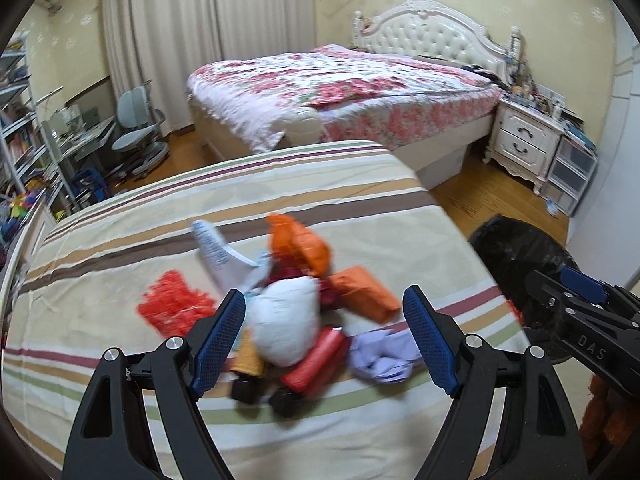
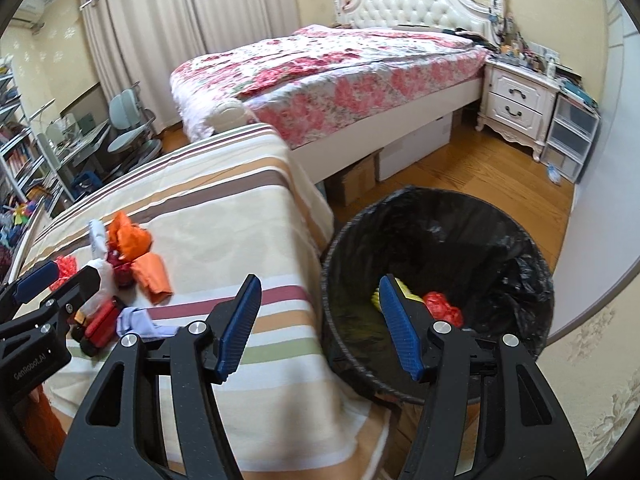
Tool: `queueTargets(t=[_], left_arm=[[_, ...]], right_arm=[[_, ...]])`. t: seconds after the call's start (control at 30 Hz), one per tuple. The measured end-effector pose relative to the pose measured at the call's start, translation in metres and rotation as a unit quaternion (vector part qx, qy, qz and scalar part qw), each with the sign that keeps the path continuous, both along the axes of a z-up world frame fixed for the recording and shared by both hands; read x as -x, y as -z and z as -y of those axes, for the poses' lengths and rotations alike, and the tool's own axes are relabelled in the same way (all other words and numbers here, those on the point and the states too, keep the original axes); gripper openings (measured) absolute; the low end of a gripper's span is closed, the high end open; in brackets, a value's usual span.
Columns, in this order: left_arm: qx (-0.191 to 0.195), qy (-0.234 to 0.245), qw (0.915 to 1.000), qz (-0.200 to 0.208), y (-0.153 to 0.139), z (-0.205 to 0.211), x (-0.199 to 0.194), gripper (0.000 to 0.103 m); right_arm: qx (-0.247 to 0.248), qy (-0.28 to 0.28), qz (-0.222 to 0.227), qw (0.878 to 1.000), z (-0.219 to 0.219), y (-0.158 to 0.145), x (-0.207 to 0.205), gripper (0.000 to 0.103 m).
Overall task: Collect trash
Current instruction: 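Move back to the pile and grasp the red foam net bundle with the left gripper, then grasp the white plastic bag ball with the right gripper while the left holds the red net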
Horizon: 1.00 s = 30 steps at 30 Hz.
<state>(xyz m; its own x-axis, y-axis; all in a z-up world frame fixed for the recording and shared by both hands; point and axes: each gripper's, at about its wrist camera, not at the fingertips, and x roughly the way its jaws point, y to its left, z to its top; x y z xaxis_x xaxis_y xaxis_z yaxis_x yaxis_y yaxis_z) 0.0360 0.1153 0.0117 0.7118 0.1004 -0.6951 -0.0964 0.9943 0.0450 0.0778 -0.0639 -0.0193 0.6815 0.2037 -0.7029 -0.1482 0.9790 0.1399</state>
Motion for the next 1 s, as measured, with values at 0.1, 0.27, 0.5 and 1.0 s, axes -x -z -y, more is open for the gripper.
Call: queueTargets(t=[0.1, 0.27, 0.5, 1.0], left_arm=[[0.002, -0.031, 0.9995, 0.001, 0.001, -0.025, 0.007, 0.079], [0.003, -0.074, 0.9972, -0.004, 0.007, -0.058, 0.012, 0.079], [0.013, -0.089, 0.9958, -0.017, 0.022, -0.084, 0.010, 0.079], [0.036, -0.061, 0.9973, -0.021, 0.033, -0.101, 0.011, 0.046]], right_arm=[[0.002, -0.019, 0.001, 1.000, -0.018, -0.002, 0.002, 0.060], [0.007, -0.051, 0.002, 0.999, -0.049, -0.004, 0.004, 0.060], [0.016, -0.084, 0.002, 0.996, -0.084, -0.005, 0.006, 0.060], [0.030, -0.121, -0.004, 0.992, -0.129, -0.006, 0.014, 0.060]])
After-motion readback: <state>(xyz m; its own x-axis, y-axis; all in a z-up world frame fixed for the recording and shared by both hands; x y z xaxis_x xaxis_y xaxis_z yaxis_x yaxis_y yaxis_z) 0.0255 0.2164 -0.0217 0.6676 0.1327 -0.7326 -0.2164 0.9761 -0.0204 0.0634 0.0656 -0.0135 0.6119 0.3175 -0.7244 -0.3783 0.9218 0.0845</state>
